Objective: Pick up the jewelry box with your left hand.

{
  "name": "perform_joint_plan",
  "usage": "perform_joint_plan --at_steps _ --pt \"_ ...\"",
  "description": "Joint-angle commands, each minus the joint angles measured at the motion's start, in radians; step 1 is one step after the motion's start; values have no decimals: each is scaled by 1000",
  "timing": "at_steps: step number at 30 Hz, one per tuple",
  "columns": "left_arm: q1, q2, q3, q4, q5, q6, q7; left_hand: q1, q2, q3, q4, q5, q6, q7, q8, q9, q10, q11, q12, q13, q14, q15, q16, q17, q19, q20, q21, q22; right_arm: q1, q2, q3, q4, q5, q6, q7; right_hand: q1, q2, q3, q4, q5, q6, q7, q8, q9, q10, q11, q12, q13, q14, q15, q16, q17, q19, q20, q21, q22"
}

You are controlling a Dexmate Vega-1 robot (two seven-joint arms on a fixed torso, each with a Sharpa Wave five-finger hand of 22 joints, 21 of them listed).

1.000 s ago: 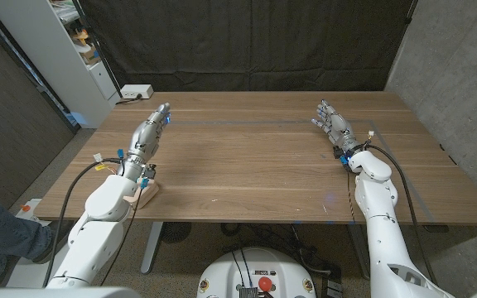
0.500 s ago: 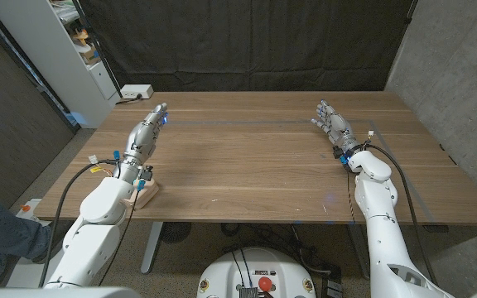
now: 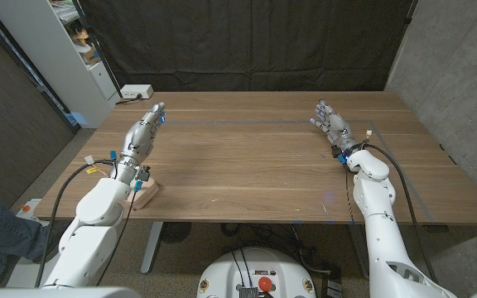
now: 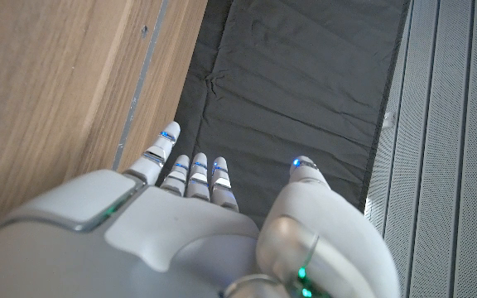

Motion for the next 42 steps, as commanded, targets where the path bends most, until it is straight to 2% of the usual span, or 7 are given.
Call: perform_joint_plan --at_steps 1,23,42 --pt "14 -1 -19 -19 16 -3 7 8 5 1 -3 -4 9 5 9 4 6 5 5 2 9 3 8 4 8 2 -6 4 20 -3 -4 29 3 13 -5 1 -3 -3 1 4 7 0 2 0 9 2 -7 0 -2 11 5 1 7 0 -3 1" --pt "91 7 -86 -108 65 57 30 7 6 0 -6 -5 17 5 9 4 14 4 5 2 16 2 8 4 12 0 -11 4 12 -13 -6 25 5 14 -2 1 -1 -4 -1 4 5 -3 1 0 11 5 -11 0 -2 11 5 -4 11 2 -14 2" --pt "166 -26 -136 -176 98 45 30 7 6 0 -8 -5 18 3 7 4 15 7 4 2 17 2 6 4 13 2 -15 5 -24 -10 2 -26 4 -12 8 0 1 -6 -2 4 4 -3 0 -1 11 4 -15 0 -2 12 5 -8 15 2 -22 2"
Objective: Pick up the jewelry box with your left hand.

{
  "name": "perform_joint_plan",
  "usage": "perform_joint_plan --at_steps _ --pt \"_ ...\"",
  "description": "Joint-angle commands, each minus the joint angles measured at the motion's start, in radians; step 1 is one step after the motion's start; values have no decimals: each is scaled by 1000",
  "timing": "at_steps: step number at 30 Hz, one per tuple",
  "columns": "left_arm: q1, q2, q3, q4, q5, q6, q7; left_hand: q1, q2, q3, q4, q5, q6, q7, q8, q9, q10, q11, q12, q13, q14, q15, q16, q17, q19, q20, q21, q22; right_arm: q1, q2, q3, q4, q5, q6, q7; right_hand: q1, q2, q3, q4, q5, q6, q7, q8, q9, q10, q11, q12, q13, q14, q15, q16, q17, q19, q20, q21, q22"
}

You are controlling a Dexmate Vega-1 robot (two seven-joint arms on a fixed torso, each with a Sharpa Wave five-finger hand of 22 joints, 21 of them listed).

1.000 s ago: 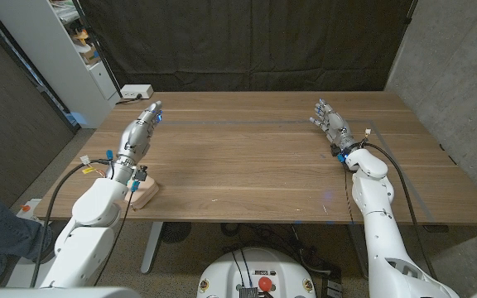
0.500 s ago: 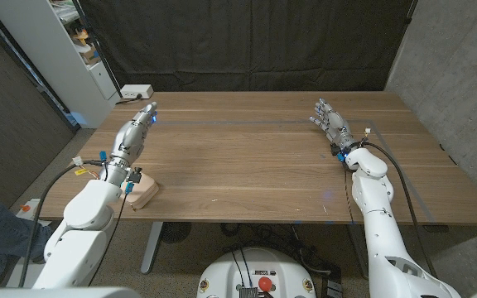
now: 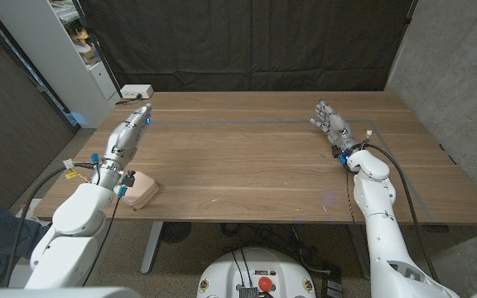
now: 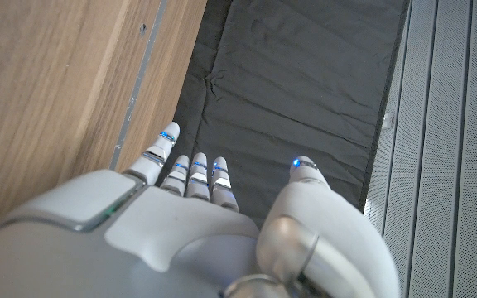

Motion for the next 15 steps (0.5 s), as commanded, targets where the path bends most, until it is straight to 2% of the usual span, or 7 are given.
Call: perform_joint_plan --at_steps 1,15 --pt "51 -20 -34 -46 28 -4 0 7 6 4 -5 -5 7 3 7 4 6 5 4 2 6 2 6 4 1 -1 -1 5 -24 -1 7 -34 -4 -15 6 0 2 -2 0 5 3 -3 0 -1 7 0 -7 0 4 7 5 1 10 -4 -8 2" --pt "88 -33 -68 -81 58 4 -6 7 7 4 -6 -5 9 3 6 4 8 4 3 2 8 3 5 4 3 -1 -3 5 -38 2 10 -52 -6 -6 6 -1 2 -4 -1 4 3 -2 0 -1 9 1 -9 0 4 6 5 -2 13 -3 -13 2"
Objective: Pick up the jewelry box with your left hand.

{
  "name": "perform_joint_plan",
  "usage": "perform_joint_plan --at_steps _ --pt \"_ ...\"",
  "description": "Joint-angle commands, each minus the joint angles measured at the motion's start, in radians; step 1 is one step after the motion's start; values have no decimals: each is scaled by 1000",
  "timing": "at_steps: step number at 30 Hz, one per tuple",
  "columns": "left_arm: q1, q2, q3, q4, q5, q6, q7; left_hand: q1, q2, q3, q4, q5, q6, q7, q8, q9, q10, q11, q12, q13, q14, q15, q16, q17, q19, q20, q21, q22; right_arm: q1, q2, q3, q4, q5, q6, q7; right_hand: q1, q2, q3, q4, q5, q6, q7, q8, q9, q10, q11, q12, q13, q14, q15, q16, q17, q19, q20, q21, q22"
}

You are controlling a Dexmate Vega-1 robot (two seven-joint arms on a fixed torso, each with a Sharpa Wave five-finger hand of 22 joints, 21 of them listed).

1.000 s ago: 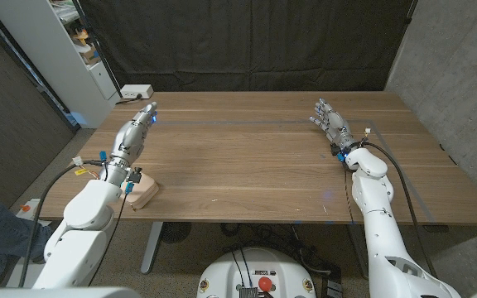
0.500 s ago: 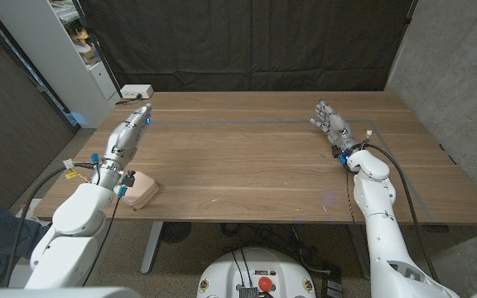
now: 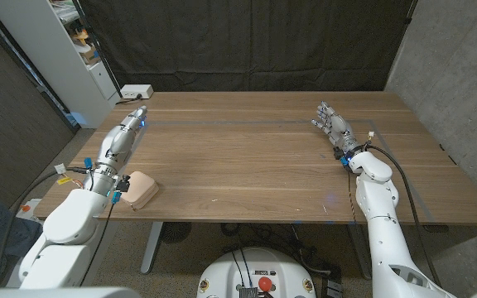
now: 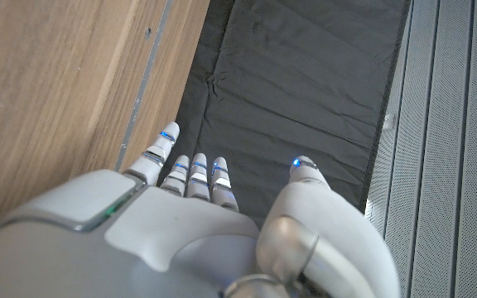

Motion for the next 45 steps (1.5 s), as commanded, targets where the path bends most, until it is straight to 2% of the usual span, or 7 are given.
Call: perform_joint_plan --at_steps 1,17,31,45 --pt "31 -10 -31 -29 30 2 -8 7 7 4 -7 -5 9 4 7 4 6 2 3 2 8 3 6 4 3 -1 -3 5 -20 6 4 -31 -5 -6 -4 -1 2 -4 -1 4 3 -2 0 3 9 0 -1 0 4 6 5 3 8 3 -6 2" --pt "67 -22 -87 -66 80 -21 -19 8 9 4 -9 -5 13 3 7 4 9 3 3 2 12 4 5 5 5 -1 -6 5 -42 3 3 -82 -23 -8 -12 -2 3 -5 -2 5 2 -3 0 3 10 0 -4 0 5 6 6 -1 11 2 -14 2" --pt "126 -78 -133 -132 154 -28 8 9 10 5 -11 -5 18 4 7 5 13 2 3 3 17 3 6 4 10 0 -6 5 -29 1 -7 -63 -22 -5 0 -3 3 -6 -3 5 3 -3 0 3 11 -1 -5 0 5 6 6 -3 14 1 -20 2" --pt "148 -111 -158 -173 216 8 22 11 11 6 -14 -5 21 2 7 5 19 -1 4 3 21 1 6 4 13 2 -8 5 -21 -8 -1 -51 -18 -3 4 -3 4 -7 -4 6 2 -3 0 3 12 -1 -7 0 10 6 8 -5 23 1 -23 2"
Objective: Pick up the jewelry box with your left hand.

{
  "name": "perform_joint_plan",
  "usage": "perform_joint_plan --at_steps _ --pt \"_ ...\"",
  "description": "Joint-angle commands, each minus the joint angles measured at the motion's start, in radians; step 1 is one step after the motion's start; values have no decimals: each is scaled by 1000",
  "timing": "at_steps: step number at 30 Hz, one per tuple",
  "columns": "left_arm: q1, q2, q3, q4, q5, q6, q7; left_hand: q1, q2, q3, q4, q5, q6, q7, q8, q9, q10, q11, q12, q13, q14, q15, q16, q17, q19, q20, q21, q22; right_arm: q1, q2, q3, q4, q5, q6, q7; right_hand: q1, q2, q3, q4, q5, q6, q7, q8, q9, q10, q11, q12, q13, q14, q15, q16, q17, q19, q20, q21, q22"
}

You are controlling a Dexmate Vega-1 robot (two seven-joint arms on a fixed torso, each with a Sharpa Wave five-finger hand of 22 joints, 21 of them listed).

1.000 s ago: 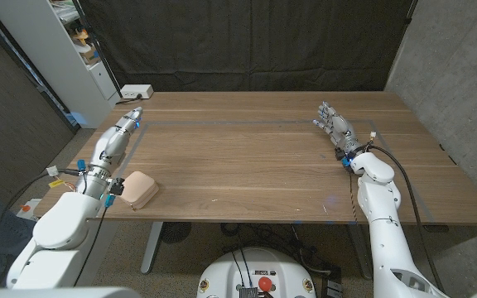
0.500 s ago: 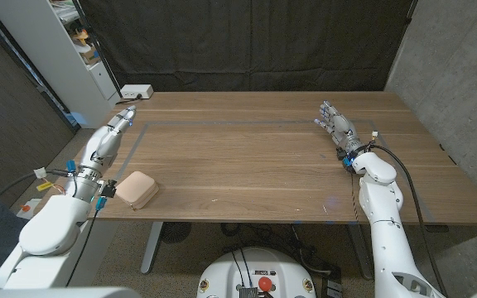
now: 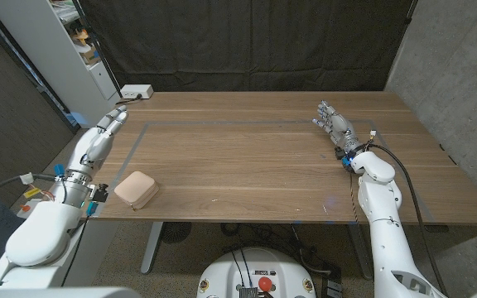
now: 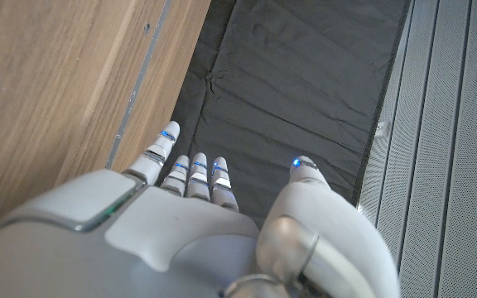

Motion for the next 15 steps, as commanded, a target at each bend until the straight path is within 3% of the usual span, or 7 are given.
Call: perform_joint_plan --at_steps 1,15 --pt "23 -29 -23 -42 64 35 16 7 8 4 -5 -5 8 1 7 5 9 -1 5 3 11 2 6 4 4 1 -4 5 9 -10 5 15 4 9 7 -3 4 -4 -1 6 3 -3 0 2 9 3 1 0 10 5 5 0 11 3 -1 3" --pt "29 -39 -28 -75 163 49 38 10 9 5 -8 -4 11 -1 8 5 12 -3 5 3 13 1 6 4 6 1 -5 5 12 -11 14 19 8 9 5 -5 6 -5 -2 6 4 -4 1 2 10 2 0 0 10 5 5 -2 14 2 -6 3"
